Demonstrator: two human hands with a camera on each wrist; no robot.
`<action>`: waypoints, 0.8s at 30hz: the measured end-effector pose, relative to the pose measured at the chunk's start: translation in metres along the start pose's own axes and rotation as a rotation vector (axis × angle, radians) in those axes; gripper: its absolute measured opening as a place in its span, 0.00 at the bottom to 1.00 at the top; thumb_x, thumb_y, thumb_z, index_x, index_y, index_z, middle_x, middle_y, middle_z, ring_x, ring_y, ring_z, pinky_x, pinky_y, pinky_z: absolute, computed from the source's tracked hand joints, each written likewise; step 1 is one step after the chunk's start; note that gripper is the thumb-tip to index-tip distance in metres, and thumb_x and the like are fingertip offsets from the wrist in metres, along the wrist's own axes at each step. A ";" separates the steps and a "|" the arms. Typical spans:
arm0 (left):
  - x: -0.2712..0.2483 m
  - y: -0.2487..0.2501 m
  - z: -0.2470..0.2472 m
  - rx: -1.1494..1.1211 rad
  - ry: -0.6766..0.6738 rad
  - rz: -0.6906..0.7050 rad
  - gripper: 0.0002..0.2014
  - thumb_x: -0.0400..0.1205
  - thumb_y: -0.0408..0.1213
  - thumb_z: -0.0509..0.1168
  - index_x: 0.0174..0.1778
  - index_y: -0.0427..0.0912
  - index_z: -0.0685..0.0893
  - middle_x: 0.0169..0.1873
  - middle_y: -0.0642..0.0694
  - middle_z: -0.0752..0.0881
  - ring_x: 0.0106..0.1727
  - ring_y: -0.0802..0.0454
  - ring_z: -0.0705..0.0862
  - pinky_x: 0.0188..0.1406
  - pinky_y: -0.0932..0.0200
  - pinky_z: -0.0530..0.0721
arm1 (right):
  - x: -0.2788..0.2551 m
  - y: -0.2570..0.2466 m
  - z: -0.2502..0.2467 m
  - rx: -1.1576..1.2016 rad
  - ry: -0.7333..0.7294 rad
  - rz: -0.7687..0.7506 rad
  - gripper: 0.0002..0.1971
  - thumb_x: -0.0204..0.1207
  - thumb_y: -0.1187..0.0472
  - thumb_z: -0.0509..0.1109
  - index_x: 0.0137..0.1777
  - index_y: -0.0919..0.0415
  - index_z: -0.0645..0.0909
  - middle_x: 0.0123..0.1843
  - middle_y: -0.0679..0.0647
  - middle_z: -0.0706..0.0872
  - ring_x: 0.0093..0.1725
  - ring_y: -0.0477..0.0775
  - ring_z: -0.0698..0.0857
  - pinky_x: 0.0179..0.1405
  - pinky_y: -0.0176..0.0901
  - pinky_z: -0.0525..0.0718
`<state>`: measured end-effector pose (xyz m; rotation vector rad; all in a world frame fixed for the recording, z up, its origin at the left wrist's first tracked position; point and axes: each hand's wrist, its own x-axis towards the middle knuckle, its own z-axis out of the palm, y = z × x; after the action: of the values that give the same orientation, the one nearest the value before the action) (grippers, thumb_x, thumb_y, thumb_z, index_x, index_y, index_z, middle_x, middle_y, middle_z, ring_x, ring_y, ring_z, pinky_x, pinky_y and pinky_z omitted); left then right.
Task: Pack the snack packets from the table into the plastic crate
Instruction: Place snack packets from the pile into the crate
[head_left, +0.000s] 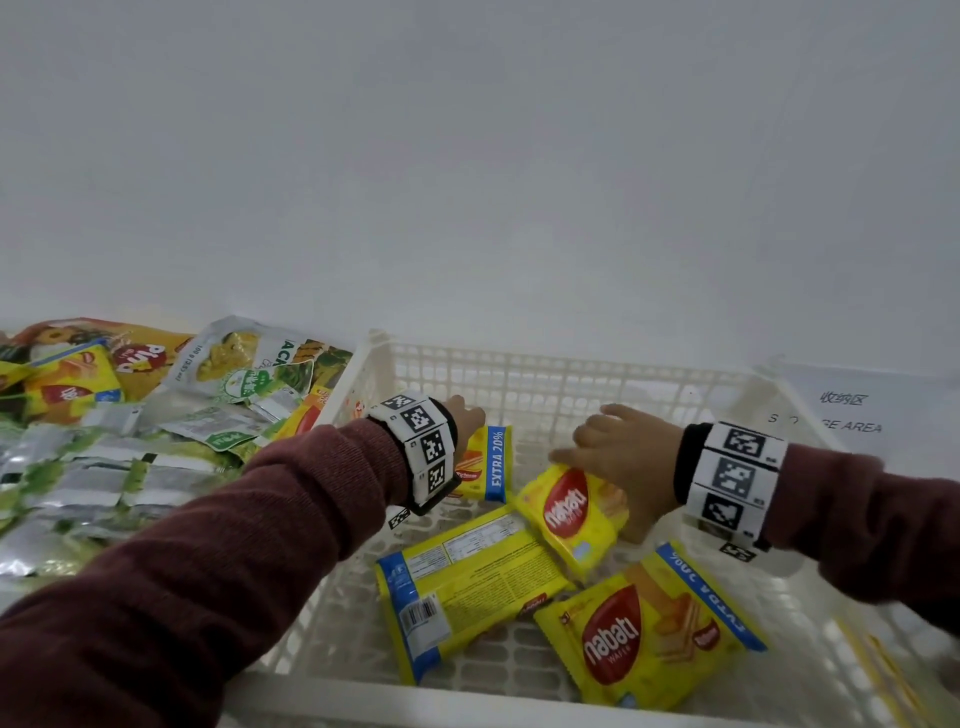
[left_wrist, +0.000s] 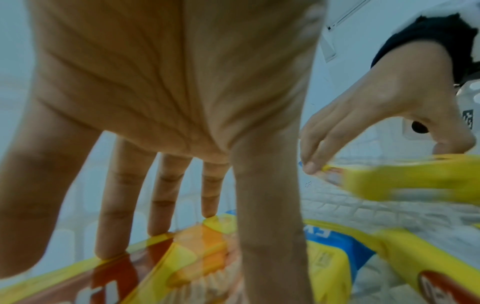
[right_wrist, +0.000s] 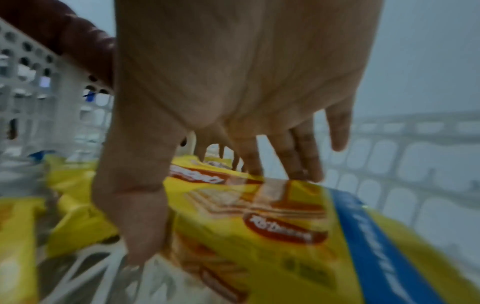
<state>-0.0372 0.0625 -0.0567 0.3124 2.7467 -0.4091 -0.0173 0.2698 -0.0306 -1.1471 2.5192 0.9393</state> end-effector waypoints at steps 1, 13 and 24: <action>0.000 0.000 0.001 -0.002 -0.010 -0.005 0.39 0.65 0.48 0.74 0.70 0.51 0.63 0.61 0.44 0.73 0.55 0.40 0.82 0.53 0.43 0.83 | 0.001 0.002 0.001 0.027 0.002 0.085 0.52 0.63 0.35 0.72 0.81 0.54 0.49 0.73 0.59 0.69 0.72 0.60 0.69 0.74 0.53 0.60; -0.009 0.009 -0.004 -0.019 0.003 -0.001 0.31 0.75 0.37 0.69 0.73 0.42 0.64 0.65 0.38 0.71 0.61 0.37 0.80 0.55 0.43 0.79 | 0.029 -0.010 0.004 0.189 -0.026 0.303 0.42 0.68 0.32 0.66 0.77 0.52 0.58 0.62 0.56 0.80 0.59 0.58 0.82 0.54 0.48 0.76; -0.046 0.058 -0.035 -0.156 -0.124 0.233 0.37 0.77 0.51 0.69 0.78 0.45 0.60 0.76 0.43 0.62 0.73 0.43 0.70 0.64 0.50 0.74 | -0.023 -0.012 -0.013 0.407 -0.260 -0.032 0.40 0.68 0.53 0.77 0.78 0.53 0.63 0.75 0.52 0.70 0.71 0.55 0.73 0.64 0.44 0.73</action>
<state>0.0099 0.1202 -0.0224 0.5400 2.5638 -0.1471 0.0079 0.2700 -0.0159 -0.8740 2.3252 0.4937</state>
